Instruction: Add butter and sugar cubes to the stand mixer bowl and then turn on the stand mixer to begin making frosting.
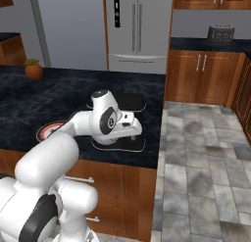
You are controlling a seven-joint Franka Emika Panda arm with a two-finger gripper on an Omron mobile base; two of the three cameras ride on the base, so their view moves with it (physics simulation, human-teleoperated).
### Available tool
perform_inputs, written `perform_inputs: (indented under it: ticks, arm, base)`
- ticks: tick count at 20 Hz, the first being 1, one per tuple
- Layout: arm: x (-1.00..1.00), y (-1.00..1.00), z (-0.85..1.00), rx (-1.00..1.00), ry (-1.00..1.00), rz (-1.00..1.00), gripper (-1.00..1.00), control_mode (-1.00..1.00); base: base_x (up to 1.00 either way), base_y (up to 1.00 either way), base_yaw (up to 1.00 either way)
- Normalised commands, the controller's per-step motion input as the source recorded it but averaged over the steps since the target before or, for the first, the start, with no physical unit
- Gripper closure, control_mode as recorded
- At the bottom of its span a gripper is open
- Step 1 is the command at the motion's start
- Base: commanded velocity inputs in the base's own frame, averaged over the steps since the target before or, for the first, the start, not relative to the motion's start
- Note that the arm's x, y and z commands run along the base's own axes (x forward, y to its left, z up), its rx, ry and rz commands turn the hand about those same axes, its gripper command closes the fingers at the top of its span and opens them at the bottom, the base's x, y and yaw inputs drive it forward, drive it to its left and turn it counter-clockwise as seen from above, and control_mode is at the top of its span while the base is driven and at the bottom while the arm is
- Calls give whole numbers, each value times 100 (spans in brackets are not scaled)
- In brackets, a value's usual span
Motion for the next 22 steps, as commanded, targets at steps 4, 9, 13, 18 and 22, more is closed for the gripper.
perform_inputs:
  ticks: [4, 9, 13, 18, 22]
  arm:
    - [6, 0, -31, 0, -15, 0, -100, -100]
    - [14, 0, -9, 0, -20, 0, -100, -100]
    - [26, 0, -5, 0, -12, 0, -100, -100]
    - [37, 0, 0, 0, -5, 0, -100, -100]
    - [43, 0, 0, 0, 0, 0, -100, -100]
  base:
    - [0, 0, 0]
    - [0, 0, 0]
    - [0, 0, 0]
    - [0, 0, 0]
    - [0, 0, 0]
